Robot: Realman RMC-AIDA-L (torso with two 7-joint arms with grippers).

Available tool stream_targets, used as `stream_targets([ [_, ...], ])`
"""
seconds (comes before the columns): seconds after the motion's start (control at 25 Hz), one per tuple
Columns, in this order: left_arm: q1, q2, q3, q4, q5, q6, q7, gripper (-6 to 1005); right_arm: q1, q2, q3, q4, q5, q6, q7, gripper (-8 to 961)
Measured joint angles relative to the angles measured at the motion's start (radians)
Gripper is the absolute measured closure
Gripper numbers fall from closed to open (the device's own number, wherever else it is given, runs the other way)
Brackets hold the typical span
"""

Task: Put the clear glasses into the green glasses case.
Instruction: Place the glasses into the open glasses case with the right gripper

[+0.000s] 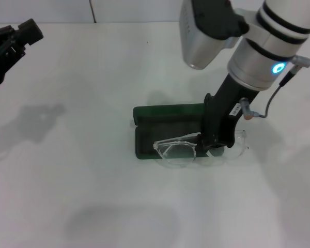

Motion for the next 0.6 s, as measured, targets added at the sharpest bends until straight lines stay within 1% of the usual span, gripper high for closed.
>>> stream_targets([
  [0.2,0.004,-0.006,-0.005,-0.026,0.0,0.0,0.021,943,0.025,0.003,-0.081,0.049,-0.001,0.081,0.0,894],
  [0.36,0.01,-0.008,-0.005,-0.027,0.001,0.0,0.023,943,0.031,0.003,-0.131,0.074,0.0,0.147,0.0,894],
  [0.48,0.011,-0.01,-0.005,-0.028,0.008,0.0,0.023,943,0.027,0.002,-0.146,0.084,0.006,0.184,-0.008,894],
  [0.6,0.011,-0.011,-0.005,-0.028,0.012,0.0,0.023,943,0.02,0.002,-0.142,0.082,0.021,0.191,-0.022,893],
])
